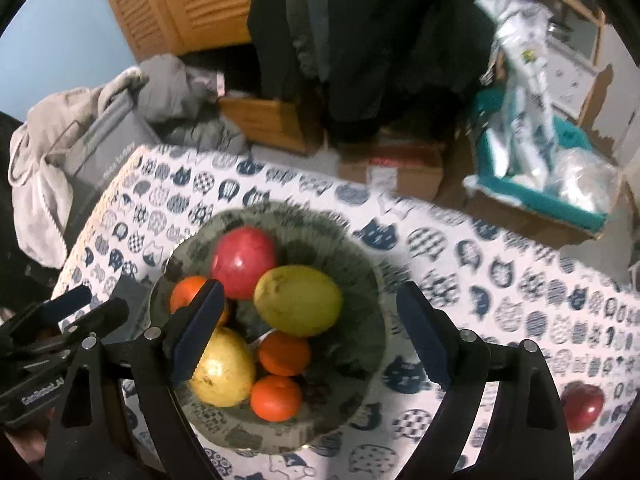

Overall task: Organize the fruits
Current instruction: 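Move both tools back toward the remaining red apple and orange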

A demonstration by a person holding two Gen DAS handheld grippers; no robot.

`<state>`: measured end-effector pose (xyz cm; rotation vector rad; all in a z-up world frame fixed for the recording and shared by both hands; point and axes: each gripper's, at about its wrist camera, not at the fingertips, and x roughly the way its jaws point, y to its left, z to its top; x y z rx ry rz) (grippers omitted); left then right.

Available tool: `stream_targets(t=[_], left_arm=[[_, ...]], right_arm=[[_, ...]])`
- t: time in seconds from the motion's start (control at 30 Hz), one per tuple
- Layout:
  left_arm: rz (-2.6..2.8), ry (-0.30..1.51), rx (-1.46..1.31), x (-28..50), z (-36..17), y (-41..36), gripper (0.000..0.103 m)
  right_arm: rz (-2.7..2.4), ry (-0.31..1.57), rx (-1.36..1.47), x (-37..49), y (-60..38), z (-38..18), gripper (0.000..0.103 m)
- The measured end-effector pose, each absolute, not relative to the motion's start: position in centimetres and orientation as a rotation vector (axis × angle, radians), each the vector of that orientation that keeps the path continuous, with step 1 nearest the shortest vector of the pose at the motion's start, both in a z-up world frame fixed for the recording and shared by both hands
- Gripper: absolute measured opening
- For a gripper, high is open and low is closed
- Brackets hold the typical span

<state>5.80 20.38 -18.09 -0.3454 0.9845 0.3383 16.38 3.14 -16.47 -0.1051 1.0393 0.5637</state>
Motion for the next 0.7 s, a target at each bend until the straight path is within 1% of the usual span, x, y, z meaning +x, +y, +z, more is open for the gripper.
stream_targets(t=[0.13, 0.2, 0.37, 0.47, 0.7], left_arm=[[0.324, 0.963, -0.335, 5.7, -17.0, 19.6, 0.073], [0.317, 0.949, -0.326, 5.6, -16.3, 19.1, 0.076], [0.292, 0.913, -0.298, 5.2, -14.6, 17.6, 0.076], [0.269, 0.892, -0.281, 5.1, -13.5, 16.5, 0.08], [0.226, 0.846, -0.229, 4.4, -11.2, 13.8, 0.08]], right_arm=[[0.534, 0.972, -0.121, 15.8, 1.7, -14.1, 0.088], [0.521, 0.945, -0.128, 15.5, 1.1, -13.0, 0.088], [0.5, 0.884, -0.155, 14.3, -0.4, -10.7, 0.088], [0.489, 0.853, -0.164, 13.5, -1.3, -9.4, 0.088], [0.452, 0.808, -0.18, 11.7, -4.2, -7.1, 0.088]])
